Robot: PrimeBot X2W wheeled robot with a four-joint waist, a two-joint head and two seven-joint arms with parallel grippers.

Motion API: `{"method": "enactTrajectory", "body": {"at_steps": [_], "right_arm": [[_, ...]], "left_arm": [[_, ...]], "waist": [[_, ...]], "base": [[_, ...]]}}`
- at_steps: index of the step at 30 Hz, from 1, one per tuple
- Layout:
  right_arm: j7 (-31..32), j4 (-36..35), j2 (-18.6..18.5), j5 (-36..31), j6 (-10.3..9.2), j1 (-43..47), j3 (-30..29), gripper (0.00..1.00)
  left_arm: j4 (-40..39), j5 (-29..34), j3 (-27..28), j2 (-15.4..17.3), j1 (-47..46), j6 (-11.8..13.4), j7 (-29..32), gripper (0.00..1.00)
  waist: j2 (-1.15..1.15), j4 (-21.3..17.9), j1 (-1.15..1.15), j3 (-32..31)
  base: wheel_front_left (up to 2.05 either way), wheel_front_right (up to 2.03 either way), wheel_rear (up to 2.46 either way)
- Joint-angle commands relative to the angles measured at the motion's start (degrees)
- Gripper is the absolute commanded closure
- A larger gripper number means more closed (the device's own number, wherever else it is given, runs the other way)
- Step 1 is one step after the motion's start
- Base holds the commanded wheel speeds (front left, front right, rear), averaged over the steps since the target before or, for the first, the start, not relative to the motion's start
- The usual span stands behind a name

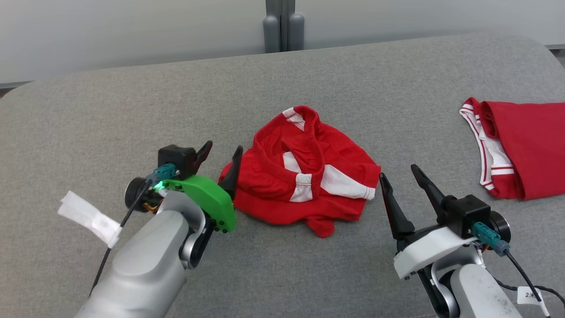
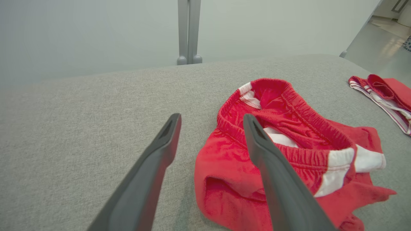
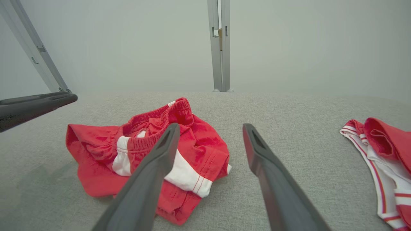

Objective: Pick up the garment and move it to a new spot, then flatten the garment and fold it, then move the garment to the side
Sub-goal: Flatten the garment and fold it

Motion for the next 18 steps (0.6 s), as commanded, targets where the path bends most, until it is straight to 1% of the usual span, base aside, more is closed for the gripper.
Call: {"method": "enactTrajectory", "body": {"at_steps": [1,2,5,8,12,18], "right_arm": [[0.0,0.0,0.1,-0.3,-0.09,0.7,0.3,0.0],[-0.1,0.0,0.1,-0.1,-0.09,0.7,0.4,0.0],[-0.3,0.2,0.2,0.1,-0.09,0.4,0.7,0.0],[-0.5,0.1,0.5,0.0,-0.09,0.0,0.8,0.0],[-0.8,0.4,0.6,0.3,-0.09,-0.3,0.5,0.0],[-1.5,1.0,1.1,0.5,-0.09,-0.9,0.5,0.0]], "left_arm": [[-1.6,0.7,-0.9,-0.2,-1.3,-0.8,0.3,0.0],[-2.8,1.0,-1.5,-0.5,-1.9,-1.3,1.2,0.0],[-5.0,1.9,-3.3,-1.1,-3.5,-1.8,4.3,0.0],[-5.1,2.5,-6.7,-1.5,-4.1,-3.2,10.4,0.0],[-4.9,2.8,-9.7,-1.6,-5.3,-4.9,16.2,0.0],[-3.3,4.1,-12.0,-1.1,-6.8,-5.2,19.5,0.0]], "waist": [[0.0,-0.5,0.0,-0.2],[0.0,-0.9,0.0,-0.3],[0.0,-2.5,0.0,-0.2],[0.0,-4.7,0.0,0.1],[0.0,-7.2,0.0,0.9],[0.0,-9.9,0.0,1.7]], "base": [[0.0,0.0,0.0],[0.0,0.0,0.0],[0.0,0.0,0.0],[0.0,0.0,0.0],[0.0,0.0,0.0],[0.0,0.0,0.0]]}}
